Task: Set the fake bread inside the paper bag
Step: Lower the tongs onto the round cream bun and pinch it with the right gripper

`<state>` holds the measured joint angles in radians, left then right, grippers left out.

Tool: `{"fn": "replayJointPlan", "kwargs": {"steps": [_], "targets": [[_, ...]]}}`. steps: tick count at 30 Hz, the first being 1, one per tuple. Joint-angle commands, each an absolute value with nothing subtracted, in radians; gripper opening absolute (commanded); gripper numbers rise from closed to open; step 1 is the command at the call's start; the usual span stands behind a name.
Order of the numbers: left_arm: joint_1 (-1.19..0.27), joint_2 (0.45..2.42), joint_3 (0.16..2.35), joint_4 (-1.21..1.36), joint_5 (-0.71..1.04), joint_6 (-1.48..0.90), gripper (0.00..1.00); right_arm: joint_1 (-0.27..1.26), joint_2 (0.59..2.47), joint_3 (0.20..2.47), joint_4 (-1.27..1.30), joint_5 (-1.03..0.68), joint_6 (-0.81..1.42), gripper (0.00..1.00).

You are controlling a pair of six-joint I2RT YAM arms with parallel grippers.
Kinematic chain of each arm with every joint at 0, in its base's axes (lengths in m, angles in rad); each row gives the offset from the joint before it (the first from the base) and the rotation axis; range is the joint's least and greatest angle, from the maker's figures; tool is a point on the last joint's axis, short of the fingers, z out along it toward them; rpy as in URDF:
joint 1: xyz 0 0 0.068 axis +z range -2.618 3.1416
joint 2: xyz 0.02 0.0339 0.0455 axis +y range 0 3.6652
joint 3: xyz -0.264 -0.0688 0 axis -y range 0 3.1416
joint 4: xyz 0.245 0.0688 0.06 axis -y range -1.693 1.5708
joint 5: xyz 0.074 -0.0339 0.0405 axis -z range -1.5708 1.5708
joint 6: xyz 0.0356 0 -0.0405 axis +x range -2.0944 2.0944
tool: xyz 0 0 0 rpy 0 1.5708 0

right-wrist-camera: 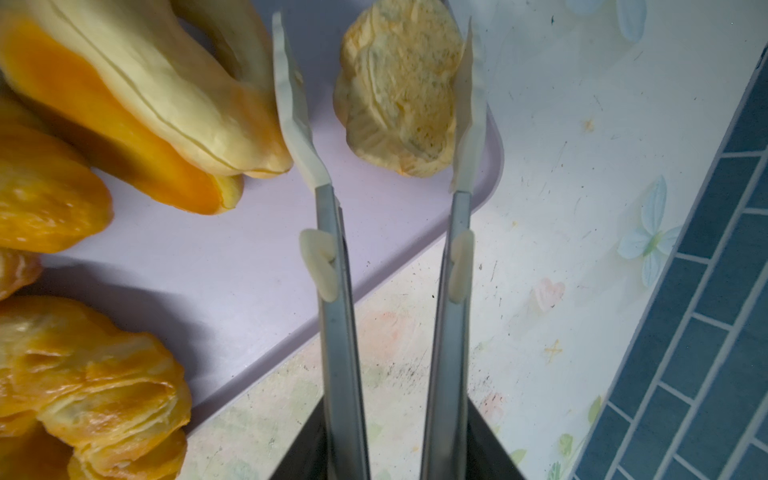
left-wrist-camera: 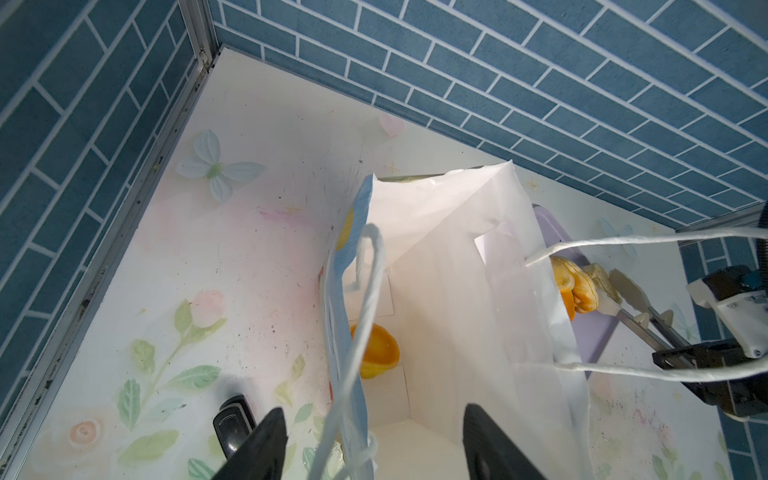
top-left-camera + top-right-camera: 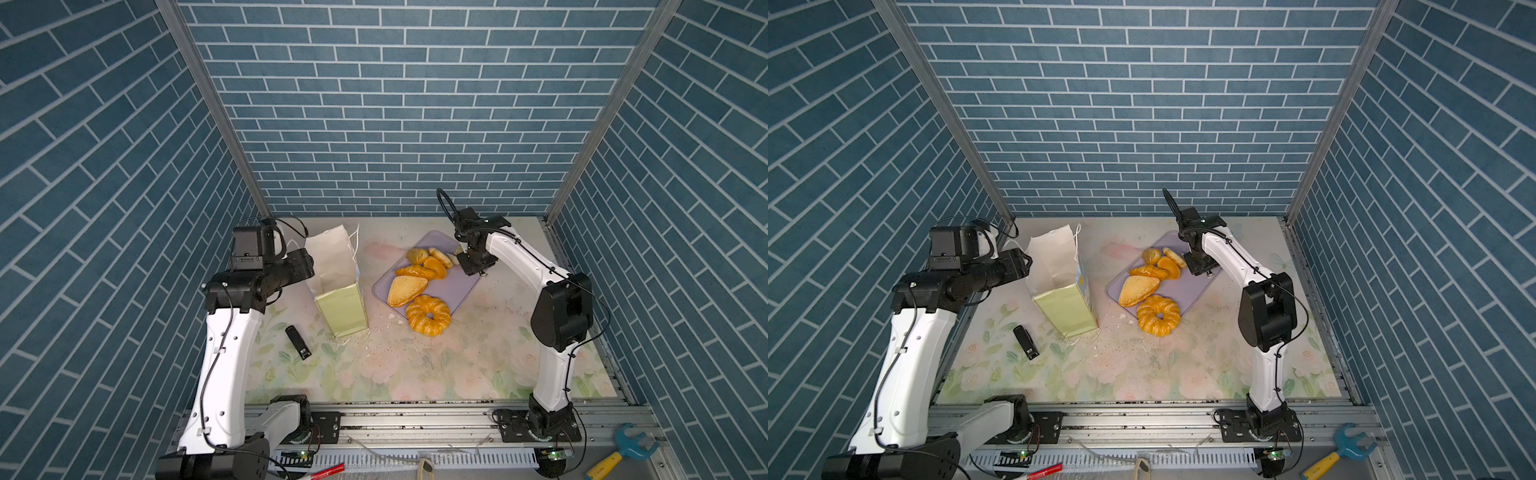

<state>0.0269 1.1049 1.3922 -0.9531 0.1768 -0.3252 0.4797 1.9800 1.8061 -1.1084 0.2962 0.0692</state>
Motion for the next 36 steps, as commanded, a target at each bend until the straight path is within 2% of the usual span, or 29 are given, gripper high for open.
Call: {"fn": "replayJointPlan", "kwargs": {"steps": [1,8,15,24,36], "targets": [[0.029,1.094,1.396,-0.962,0.176,-0.325,0.69,0.480,1.997,1.778,-1.103,0.338,0.029,0.41],[0.029,1.097,1.400,-0.960,0.177,-0.327,0.69,0.479,1.963,1.771,-1.074,0.363,0.006,0.29],[0.029,1.090,1.395,-0.960,0.177,-0.327,0.69,0.474,1.917,1.779,-1.067,0.296,0.016,0.21],[0.029,1.078,1.400,-0.959,0.187,-0.331,0.69,0.458,1.838,1.777,-1.102,0.178,0.073,0.17],[0.029,1.052,1.384,-0.956,0.200,-0.338,0.69,0.393,1.665,1.661,-1.100,0.009,0.152,0.14]]}}
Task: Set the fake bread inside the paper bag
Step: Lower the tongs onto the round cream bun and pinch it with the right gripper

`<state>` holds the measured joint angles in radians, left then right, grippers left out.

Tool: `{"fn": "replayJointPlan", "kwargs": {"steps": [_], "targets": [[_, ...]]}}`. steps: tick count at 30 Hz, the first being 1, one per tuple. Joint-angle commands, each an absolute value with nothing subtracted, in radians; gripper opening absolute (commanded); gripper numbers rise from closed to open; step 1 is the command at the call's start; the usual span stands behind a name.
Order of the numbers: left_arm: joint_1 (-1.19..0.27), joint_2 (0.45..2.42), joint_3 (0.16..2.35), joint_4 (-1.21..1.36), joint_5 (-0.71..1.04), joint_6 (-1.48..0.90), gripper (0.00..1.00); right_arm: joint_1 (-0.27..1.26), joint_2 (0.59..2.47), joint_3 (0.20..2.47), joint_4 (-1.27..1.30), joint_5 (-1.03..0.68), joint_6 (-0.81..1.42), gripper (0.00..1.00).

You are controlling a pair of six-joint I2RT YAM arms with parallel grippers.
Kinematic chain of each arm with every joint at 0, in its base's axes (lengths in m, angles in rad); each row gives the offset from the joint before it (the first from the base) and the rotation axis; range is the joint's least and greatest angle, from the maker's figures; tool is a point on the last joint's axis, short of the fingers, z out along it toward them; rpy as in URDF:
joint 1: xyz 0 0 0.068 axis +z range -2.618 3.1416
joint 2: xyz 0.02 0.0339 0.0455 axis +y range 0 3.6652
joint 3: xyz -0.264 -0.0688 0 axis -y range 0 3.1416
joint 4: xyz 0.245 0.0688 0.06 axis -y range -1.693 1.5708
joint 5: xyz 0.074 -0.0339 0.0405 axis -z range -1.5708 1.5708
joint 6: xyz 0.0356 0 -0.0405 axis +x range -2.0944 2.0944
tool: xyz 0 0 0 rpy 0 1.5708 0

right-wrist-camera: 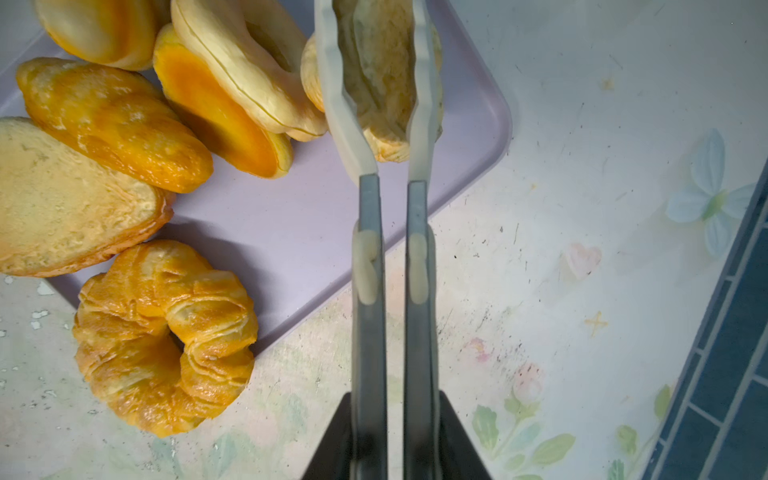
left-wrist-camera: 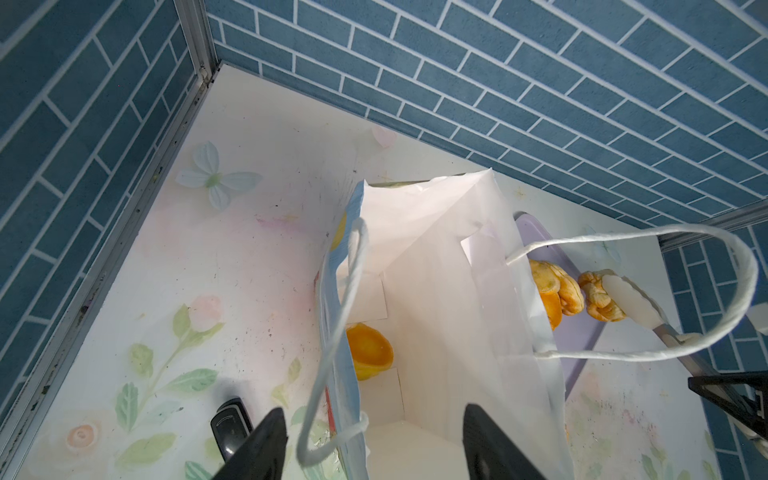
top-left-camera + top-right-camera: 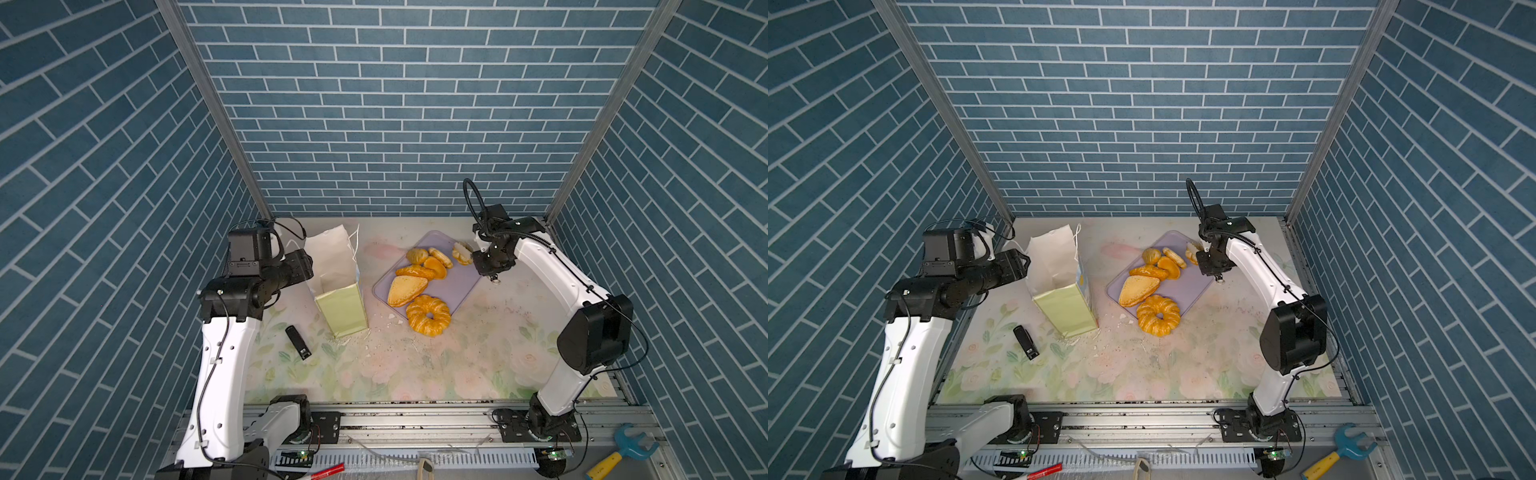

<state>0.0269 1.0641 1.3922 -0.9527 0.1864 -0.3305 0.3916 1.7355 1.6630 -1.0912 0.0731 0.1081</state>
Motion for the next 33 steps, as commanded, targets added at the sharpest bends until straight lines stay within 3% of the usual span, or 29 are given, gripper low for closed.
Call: {"fn": "replayJointPlan", "kwargs": {"steps": [1,15,22,33], "targets": [[0.029,1.052,1.385,-0.955,0.201,-0.338,0.69,0.393,1.653,1.658,-1.105,0.001,0.155,0.14],[0.029,1.041,1.373,-0.944,0.218,-0.350,0.69,0.421,1.514,1.575,-1.088,-0.362,0.242,0.14],[0.028,1.038,1.366,-0.936,0.229,-0.356,0.69,0.504,1.538,1.536,-1.027,-0.355,0.263,0.14],[0.028,1.031,1.332,-0.920,0.248,-0.377,0.69,0.515,1.543,1.580,-0.974,-0.393,0.315,0.14]]}}
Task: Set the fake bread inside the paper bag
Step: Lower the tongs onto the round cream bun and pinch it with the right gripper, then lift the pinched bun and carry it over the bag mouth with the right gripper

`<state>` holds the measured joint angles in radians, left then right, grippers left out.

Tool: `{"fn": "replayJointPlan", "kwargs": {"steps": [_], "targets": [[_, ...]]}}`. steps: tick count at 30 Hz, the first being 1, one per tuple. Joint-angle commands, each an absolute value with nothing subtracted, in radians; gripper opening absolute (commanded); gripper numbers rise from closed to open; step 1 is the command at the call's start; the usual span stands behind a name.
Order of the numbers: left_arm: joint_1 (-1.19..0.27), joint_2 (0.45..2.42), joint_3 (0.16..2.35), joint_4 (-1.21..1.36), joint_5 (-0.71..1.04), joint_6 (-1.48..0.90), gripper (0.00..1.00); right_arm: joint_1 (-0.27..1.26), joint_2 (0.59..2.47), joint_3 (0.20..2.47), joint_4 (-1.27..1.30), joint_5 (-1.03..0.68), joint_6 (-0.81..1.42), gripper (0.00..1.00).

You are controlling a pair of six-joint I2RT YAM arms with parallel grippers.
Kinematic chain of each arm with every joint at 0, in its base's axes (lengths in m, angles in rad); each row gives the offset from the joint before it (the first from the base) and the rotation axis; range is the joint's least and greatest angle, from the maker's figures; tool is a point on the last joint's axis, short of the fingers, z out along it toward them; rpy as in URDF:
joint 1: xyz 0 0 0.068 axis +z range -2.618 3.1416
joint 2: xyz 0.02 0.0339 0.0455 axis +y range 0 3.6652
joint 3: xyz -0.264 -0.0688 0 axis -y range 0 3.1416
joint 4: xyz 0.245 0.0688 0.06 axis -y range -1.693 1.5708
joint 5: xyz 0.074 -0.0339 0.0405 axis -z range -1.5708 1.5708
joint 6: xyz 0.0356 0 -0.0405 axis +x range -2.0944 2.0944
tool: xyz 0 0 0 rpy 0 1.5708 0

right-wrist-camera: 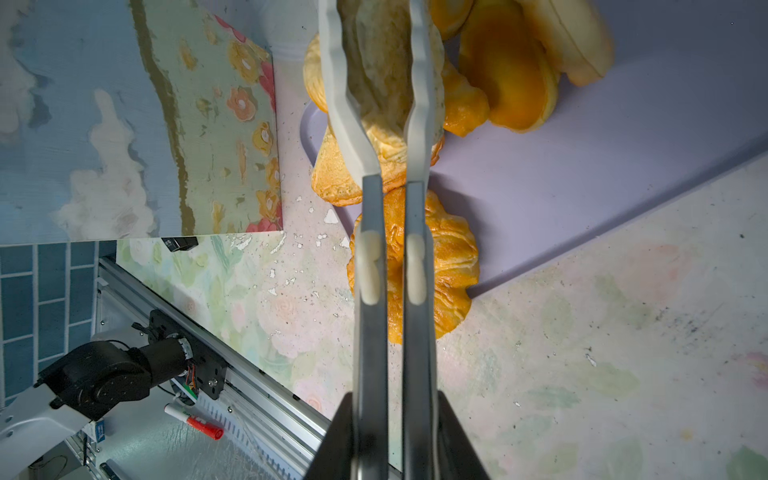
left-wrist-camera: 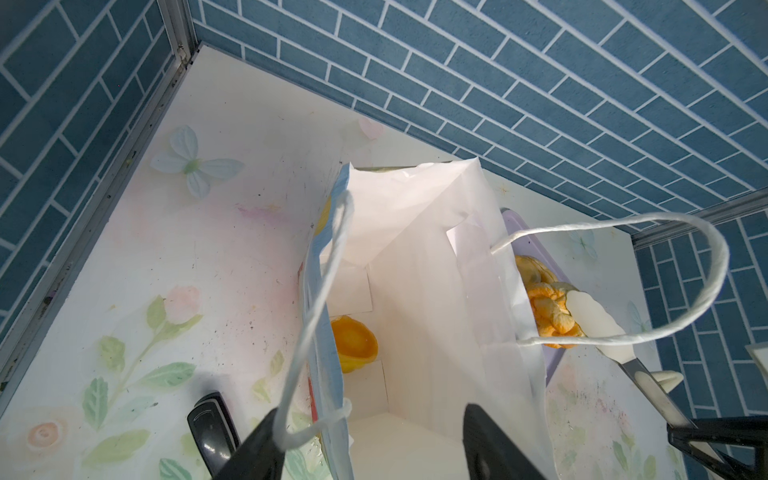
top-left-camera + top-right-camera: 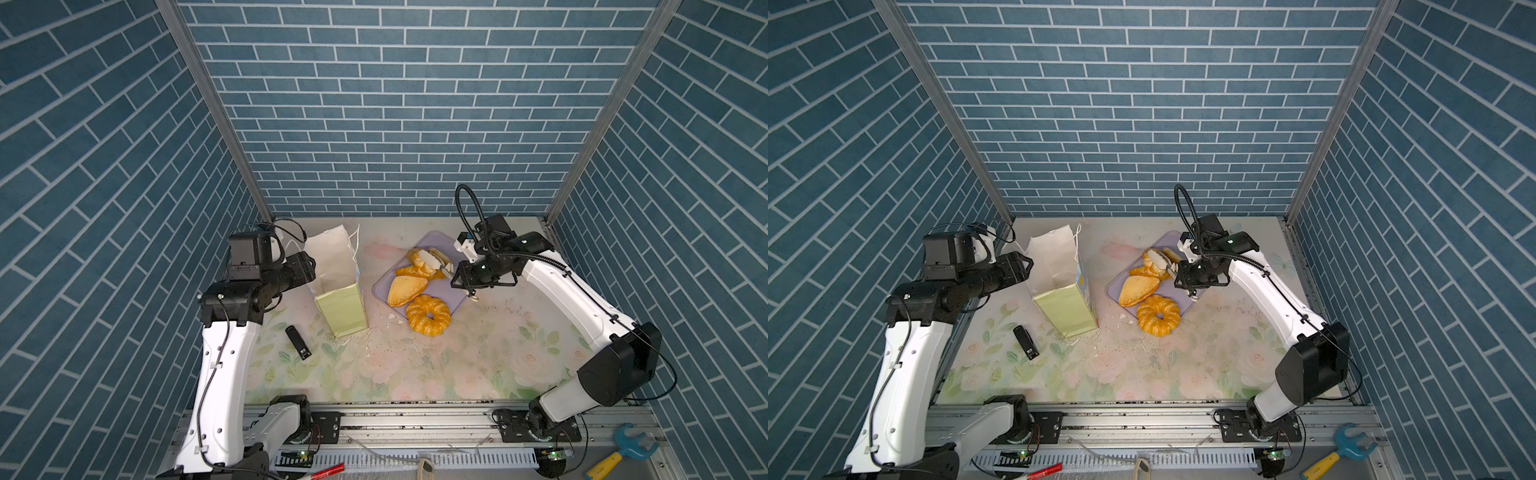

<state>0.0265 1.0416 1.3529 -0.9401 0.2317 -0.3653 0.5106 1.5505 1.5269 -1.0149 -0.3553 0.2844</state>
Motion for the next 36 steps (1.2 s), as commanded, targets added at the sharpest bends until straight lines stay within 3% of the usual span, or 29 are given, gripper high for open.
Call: {"fn": "replayJointPlan", "kwargs": {"steps": [1,12,26,36], "targets": [[0.028,1.032,1.329,-0.917,0.251,-0.379,0.69,0.515,1.542,1.598,-0.976,-0.399,0.320,0.14],[0.028,1.014,1.314,-0.905,0.253,-0.376,0.69,0.532,1.571,1.875,-0.987,-0.453,0.365,0.14],[0.028,1.028,1.314,-0.881,0.232,-0.381,0.68,0.671,1.850,2.471,-1.120,-0.563,0.371,0.15],[0.028,1.038,1.301,-0.879,0.207,-0.384,0.59,0.779,1.914,2.556,-1.101,-0.616,0.416,0.15]]}}
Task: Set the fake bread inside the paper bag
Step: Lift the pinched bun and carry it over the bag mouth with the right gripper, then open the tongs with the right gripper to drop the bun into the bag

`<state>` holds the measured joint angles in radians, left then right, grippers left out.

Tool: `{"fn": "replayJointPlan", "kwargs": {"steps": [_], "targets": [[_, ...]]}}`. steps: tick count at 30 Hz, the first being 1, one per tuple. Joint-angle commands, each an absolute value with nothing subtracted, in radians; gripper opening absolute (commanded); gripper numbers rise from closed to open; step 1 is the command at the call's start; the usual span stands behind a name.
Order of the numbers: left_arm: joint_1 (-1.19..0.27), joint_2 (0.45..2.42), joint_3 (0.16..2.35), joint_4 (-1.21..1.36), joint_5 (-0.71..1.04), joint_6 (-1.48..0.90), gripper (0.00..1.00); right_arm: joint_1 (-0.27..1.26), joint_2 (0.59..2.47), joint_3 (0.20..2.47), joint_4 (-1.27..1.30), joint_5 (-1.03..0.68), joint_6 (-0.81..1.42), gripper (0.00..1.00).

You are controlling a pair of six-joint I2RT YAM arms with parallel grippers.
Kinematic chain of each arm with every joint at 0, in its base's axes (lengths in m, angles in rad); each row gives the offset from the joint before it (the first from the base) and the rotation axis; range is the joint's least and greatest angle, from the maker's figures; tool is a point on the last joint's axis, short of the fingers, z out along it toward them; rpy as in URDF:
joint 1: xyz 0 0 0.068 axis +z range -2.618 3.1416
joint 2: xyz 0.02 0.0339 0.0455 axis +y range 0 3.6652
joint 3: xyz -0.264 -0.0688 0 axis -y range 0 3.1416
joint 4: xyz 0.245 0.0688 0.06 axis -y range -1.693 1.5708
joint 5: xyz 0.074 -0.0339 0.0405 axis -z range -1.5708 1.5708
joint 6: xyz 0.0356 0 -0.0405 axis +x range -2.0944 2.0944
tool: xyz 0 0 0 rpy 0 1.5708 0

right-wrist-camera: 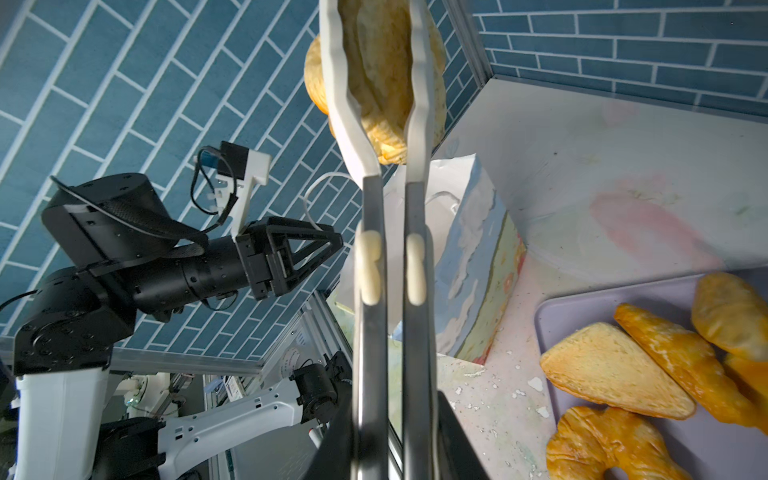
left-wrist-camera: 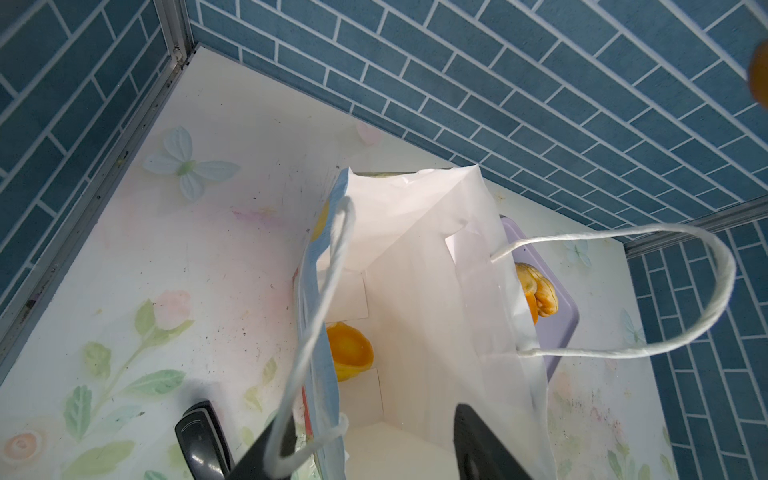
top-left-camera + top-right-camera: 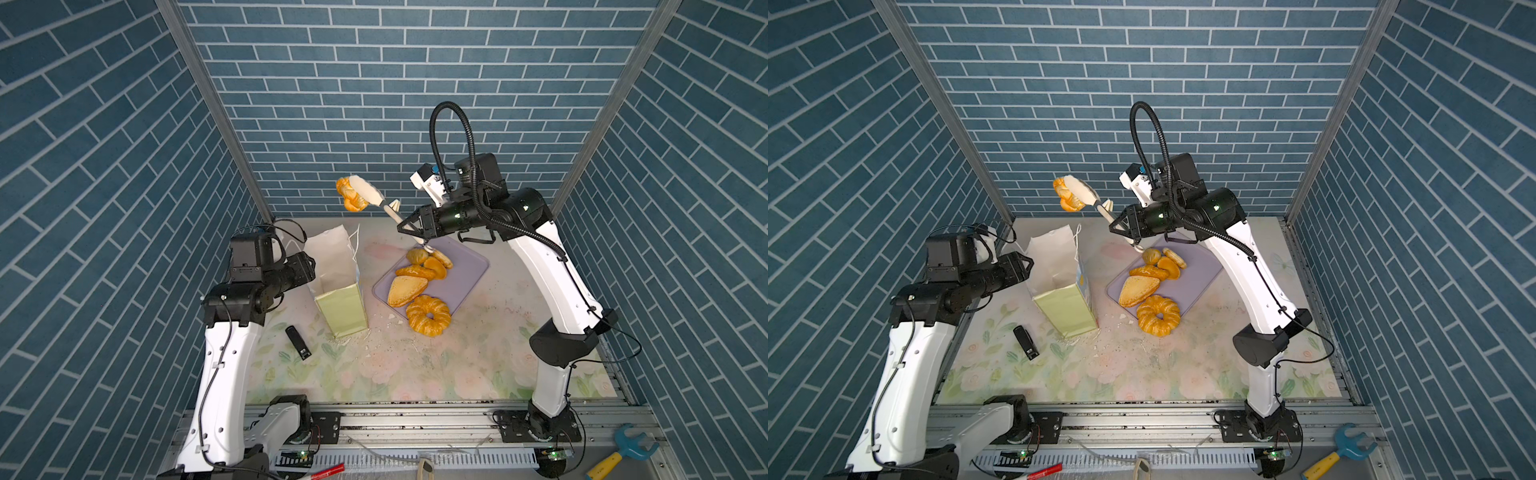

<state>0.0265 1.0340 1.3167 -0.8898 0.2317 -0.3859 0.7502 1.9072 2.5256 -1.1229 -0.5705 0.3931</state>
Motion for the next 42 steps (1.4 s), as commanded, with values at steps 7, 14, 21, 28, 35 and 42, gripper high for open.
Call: {"fn": "replayJointPlan", "kwargs": {"steps": [7,14,21,28,35,42], "targets": [[0.028,1.052,1.301,-0.861,0.173,-0.398,0.49,0.845,1.909,2.493,-1.106,-0.612,0.409,0.15],[0.028,1.058,1.301,-0.859,0.157,-0.403,0.38,0.903,1.869,2.328,-1.067,-0.596,0.416,0.16],[0.028,1.054,1.289,-0.870,0.147,-0.388,0.29,0.906,1.796,2.133,-0.942,-0.616,0.472,0.16],[0.028,1.051,1.291,-0.880,0.147,-0.381,0.27,0.905,1.779,2.037,-0.911,-0.620,0.509,0.22],[0.028,1.054,1.287,-0.889,0.139,-0.368,0.34,0.906,1.801,2.089,-1.001,-0.548,0.466,0.45],[0.028,1.062,1.286,-0.890,0.138,-0.368,0.46,0.907,1.800,2.125,-1.014,-0.518,0.449,0.48]]}}
